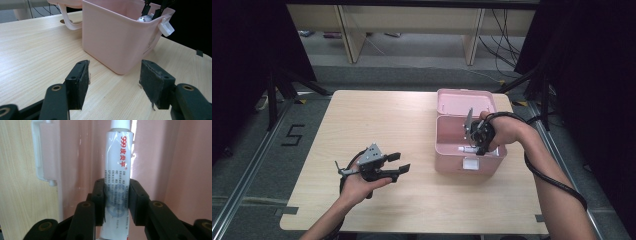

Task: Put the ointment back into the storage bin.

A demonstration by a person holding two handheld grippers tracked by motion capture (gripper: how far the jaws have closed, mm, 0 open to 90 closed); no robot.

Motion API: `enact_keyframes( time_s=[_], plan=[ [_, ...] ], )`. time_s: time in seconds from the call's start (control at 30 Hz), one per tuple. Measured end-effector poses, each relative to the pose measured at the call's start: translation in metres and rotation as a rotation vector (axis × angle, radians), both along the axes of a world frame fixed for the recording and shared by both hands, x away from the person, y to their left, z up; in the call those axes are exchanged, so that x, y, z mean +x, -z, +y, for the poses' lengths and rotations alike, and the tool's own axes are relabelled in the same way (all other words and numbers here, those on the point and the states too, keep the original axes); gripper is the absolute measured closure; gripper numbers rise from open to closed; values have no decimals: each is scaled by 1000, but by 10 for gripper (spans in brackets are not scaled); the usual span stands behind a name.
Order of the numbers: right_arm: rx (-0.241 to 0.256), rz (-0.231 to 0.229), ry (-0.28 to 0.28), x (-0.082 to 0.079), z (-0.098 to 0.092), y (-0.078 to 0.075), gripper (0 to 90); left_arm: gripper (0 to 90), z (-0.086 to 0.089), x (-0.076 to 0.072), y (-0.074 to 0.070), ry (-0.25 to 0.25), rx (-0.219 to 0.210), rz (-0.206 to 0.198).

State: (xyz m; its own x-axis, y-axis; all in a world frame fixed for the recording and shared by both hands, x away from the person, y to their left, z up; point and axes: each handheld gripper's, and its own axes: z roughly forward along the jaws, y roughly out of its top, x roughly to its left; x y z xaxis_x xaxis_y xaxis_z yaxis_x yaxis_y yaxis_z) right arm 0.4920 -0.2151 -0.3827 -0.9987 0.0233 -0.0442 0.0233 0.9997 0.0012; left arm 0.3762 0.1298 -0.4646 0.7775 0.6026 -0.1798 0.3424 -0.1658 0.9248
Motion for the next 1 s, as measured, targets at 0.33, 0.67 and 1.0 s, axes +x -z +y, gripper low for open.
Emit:
enact_keyframes(
  time_s=[0.33,0.67,1.0],
  plan=[
    [5,27,43,0,1,5,707,400,0,0,-1,2,0,-2],
    [-6,15,5,4,0,10,707,399,-1,0,-1,3,5,0],
    [-3,13,-19,8,-2,15,707,399,-1,1,-1,5,3,1]
  ],
)
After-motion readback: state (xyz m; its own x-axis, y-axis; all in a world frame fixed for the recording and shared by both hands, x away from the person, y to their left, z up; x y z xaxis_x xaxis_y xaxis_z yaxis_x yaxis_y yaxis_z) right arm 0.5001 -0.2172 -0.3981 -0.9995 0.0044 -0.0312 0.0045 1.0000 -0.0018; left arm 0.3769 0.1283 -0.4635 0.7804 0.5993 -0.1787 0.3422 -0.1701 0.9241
